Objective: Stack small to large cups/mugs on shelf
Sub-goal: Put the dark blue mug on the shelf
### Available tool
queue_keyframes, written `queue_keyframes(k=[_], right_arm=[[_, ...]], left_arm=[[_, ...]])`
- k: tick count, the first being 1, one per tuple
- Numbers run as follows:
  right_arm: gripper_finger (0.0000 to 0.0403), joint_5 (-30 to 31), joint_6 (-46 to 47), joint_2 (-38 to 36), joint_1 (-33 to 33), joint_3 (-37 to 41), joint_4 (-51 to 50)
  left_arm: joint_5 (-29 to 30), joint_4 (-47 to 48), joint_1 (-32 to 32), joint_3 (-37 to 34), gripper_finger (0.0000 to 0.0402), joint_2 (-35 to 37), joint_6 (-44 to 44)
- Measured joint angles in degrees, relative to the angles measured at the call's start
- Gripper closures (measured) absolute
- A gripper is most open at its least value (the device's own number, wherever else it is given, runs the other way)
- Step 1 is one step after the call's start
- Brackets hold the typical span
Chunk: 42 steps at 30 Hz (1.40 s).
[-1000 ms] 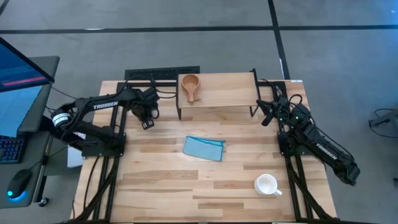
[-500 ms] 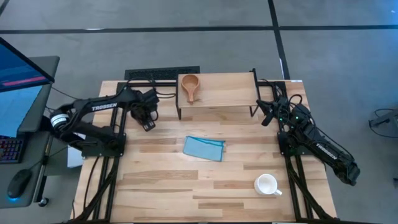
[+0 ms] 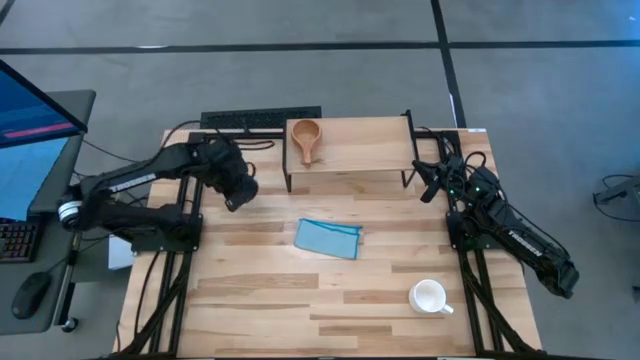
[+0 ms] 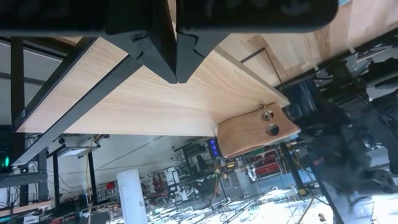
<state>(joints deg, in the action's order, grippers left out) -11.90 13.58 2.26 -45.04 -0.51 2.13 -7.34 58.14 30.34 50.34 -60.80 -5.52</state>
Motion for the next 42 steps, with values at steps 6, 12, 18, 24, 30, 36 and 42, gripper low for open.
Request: queue_keyframes(k=[6, 12, 18, 24, 30, 36, 42], right_arm=[[0.0377, 0.0, 0.0, 0.0, 0.0, 0.0, 0.0], [0.0377, 0.0, 0.0, 0.0, 0.0, 0.0, 0.0], [0.0377, 0.0, 0.0, 0.0, 0.0, 0.0, 0.0], [0.0377, 0.0, 0.0, 0.0, 0.0, 0.0, 0.0], [0.0377, 0.0, 0.0, 0.0, 0.0, 0.0, 0.0], [0.0377, 0.0, 0.0, 0.0, 0.0, 0.0, 0.0], [0.0377, 0.0, 0.0, 0.0, 0.0, 0.0, 0.0]], left_arm=[[-2.8, -3.4, -7.7, 5.0, 0.0399, 4.2, -3.2], [-1.0, -12.8, -18.5, 9.0, 0.0399, 3.1, -6.2], [4.2, -16.6, -28.7, 13.5, 0.0399, -2.9, -5.5], [6.9, -16.7, -34.4, 18.6, 0.0399, -11.7, -5.8], [8.7, -16.5, -37.2, 25.6, 0.0399, -23.1, -4.6], [9.2, -12.4, -38.2, 35.1, 0.0399, -35.4, -3.1], [9.4, -8.1, -39.3, 46.5, 0.0399, -46.4, -0.9]])
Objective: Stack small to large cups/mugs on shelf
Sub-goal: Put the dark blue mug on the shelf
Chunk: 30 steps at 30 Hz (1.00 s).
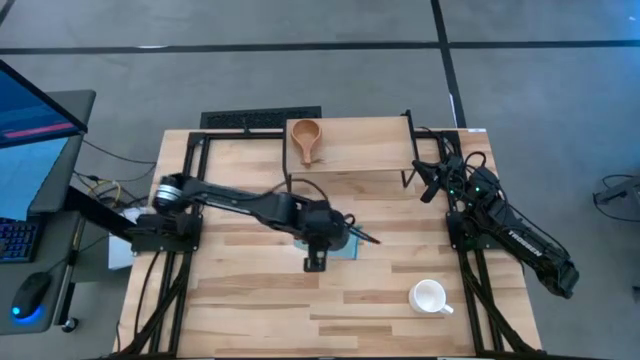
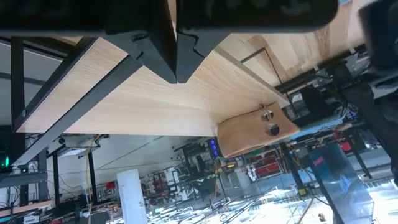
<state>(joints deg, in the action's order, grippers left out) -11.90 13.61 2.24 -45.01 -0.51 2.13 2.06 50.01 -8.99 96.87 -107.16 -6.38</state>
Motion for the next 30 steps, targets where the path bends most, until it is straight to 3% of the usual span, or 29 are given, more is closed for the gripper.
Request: queue_keyframes(k=[15, 26, 30], right_arm=[[0.0377, -0.2, 0.0, 0.0, 0.0, 0.0, 0.0], [0.0377, -0.2, 0.0, 0.0, 0.0, 0.0, 0.0], [0.0377, -0.2, 0.0, 0.0, 0.0, 0.0, 0.0]], left_arm=[[0.0, 8.8, -1.7, 21.2, 0.0399, -20.4, -0.1], [-0.9, 9.5, -1.4, 22.1, 0.0398, -23.3, -2.5], [-3.4, 8.7, -0.9, 22.9, 0.0381, -23.3, -4.0]])
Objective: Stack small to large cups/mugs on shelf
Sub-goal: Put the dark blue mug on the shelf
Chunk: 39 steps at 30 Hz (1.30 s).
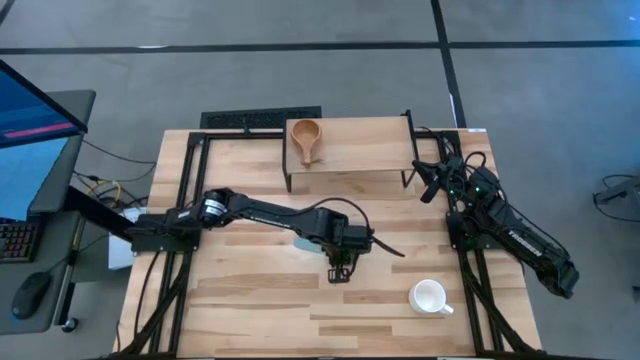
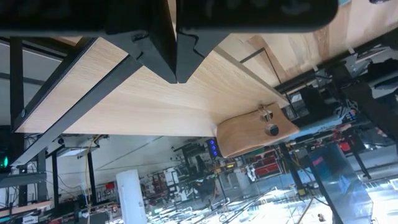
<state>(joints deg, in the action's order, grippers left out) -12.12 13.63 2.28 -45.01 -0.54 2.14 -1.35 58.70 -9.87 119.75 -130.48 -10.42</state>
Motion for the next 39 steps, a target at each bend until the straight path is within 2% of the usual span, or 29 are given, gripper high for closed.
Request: queue_keyframes(k=[5, 16, 20, 26, 39], right_arm=[[0.0377, 0.0, 0.0, 0.0, 0.0, 0.0, 0.0], [0.0377, 0.0, 0.0, 0.0, 0.0, 0.0, 0.0], [0.0377, 0.0, 0.0, 0.0, 0.0, 0.0, 0.0], [0.0377, 0.0, 0.0, 0.0, 0.0, 0.0, 0.0], [0.0377, 0.0, 3.3, 0.0, 0.0, 0.0, 0.0]], left_arm=[[-0.7, -0.3, 0.5, 0.0, 0.0358, 0.0, 0.1], [-2.1, -0.1, 1.4, 0.0, 0.0346, 0.0, -1.1], [-4.5, -0.1, 1.4, 0.0, 0.0327, 0.0, -0.6], [-3.3, -0.2, 1.5, 0.0, 0.0299, 0.0, 0.4], [-4.0, -0.4, 1.8, -0.1, 0.0294, 0.0, 1.7]])
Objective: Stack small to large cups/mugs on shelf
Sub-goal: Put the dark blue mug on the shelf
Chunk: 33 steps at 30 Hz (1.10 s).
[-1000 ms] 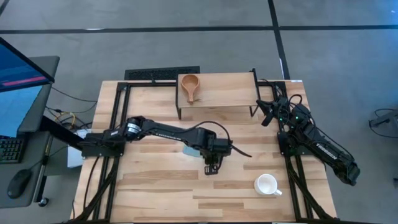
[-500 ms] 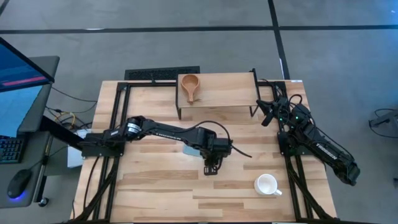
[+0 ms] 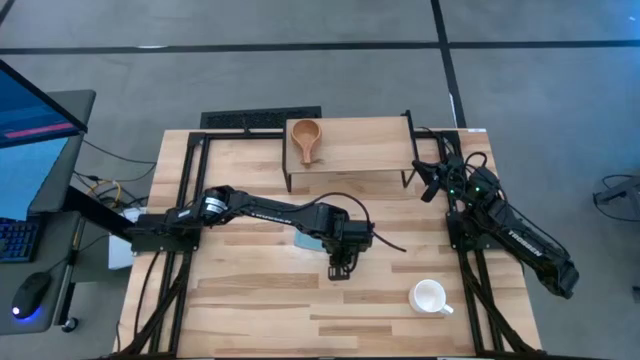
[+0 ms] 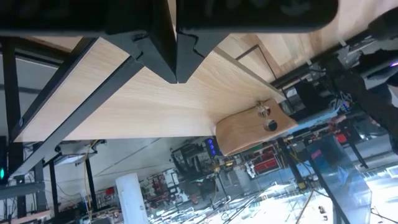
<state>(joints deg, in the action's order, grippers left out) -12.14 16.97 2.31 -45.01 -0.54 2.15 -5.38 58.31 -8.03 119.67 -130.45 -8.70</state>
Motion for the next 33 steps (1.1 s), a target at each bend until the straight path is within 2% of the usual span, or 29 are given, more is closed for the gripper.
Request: queue_keyframes(k=[22, 28, 33], right_arm=[[0.0377, 0.0, 0.2, 0.0, 0.0, 0.0, 0.0], [0.0377, -1.8, 6.9, 0.0, 0.0, 0.0, 0.2], [0.0377, -3.5, 6.7, 0.0, 0.0, 0.0, 0.4]], left_arm=[[1.2, -2.9, 0.0, 0.0, 0.0294, 0.0, 1.8], [1.2, -3.0, 0.0, 0.0, 0.0294, 0.0, 2.6], [1.6, -3.0, 0.0, 0.0, 0.0294, 0.0, 2.0]])
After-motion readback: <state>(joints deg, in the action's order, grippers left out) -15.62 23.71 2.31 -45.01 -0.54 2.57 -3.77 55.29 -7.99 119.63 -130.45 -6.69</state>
